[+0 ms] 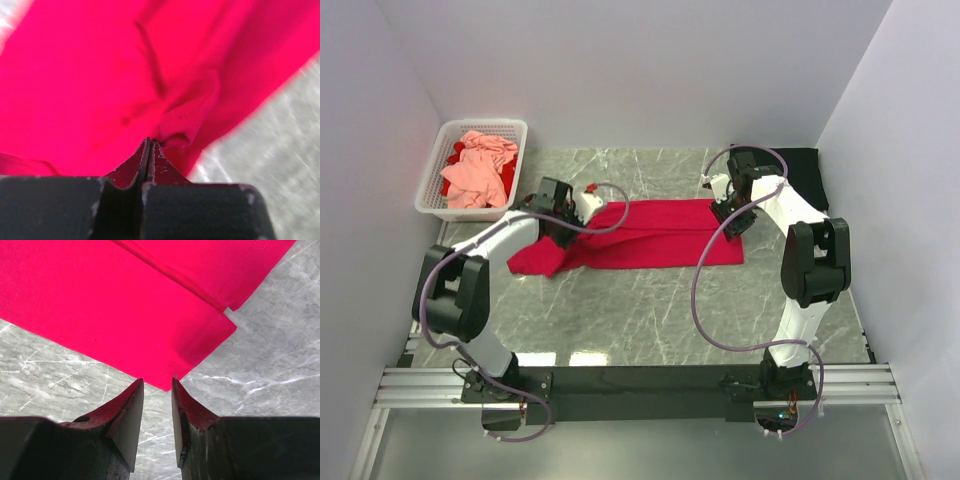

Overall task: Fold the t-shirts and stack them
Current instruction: Fold the tshirt

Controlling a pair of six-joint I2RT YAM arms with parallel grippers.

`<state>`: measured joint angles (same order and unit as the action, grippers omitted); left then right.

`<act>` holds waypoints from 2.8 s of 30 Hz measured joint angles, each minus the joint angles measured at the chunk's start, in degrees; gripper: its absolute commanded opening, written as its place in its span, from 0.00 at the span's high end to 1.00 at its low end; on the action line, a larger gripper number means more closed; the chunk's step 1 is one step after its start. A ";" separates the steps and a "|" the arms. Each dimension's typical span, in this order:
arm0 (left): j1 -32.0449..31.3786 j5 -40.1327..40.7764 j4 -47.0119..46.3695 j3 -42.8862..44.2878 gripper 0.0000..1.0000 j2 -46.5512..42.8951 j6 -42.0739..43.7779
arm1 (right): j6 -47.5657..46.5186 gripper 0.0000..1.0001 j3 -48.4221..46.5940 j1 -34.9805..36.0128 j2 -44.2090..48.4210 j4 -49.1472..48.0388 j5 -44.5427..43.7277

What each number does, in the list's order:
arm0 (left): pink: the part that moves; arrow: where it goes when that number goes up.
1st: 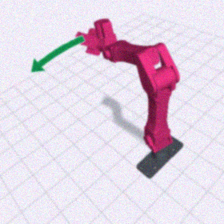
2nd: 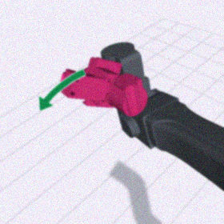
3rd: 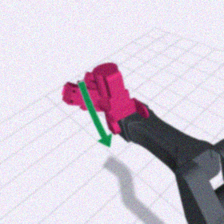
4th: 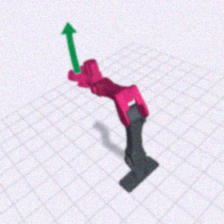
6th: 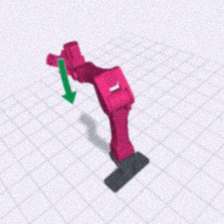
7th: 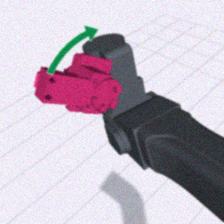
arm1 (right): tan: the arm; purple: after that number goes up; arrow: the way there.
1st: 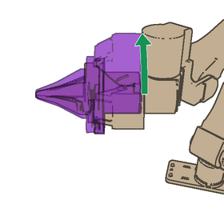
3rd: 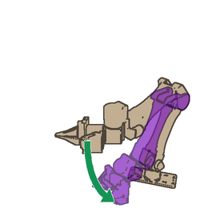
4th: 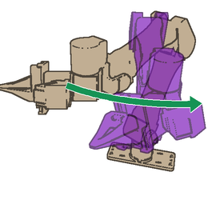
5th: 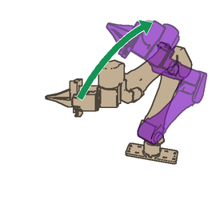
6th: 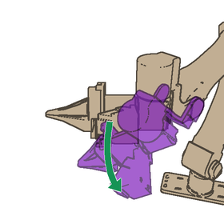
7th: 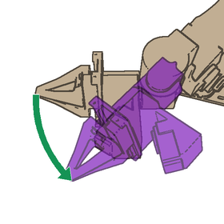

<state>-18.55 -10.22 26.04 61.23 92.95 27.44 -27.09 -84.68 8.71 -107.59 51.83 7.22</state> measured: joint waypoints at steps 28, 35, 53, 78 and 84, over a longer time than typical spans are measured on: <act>11.41 -4.42 3.37 7.52 0.30 3.52 -2.14 | 0.31 0.63 0.81 0.02 -1.75 -0.31 2.84; 4.92 4.48 1.77 1.38 0.48 3.67 -7.72 | 0.50 0.63 0.81 0.02 -2.19 -0.42 2.97; 4.81 15.04 -1.57 4.26 0.84 6.45 -7.19 | 0.46 0.63 0.81 0.02 -2.19 -0.79 2.91; 11.39 14.14 -5.81 17.94 0.51 17.33 -0.35 | 0.61 0.65 0.26 0.02 -3.08 -1.18 2.80; 13.94 10.21 -5.01 18.58 0.52 15.54 -3.58 | 2.01 0.68 -4.98 0.66 -8.04 -1.88 3.63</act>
<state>-4.60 -0.01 21.04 79.81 108.49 23.86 -25.08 -89.67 9.37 -115.63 49.95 10.85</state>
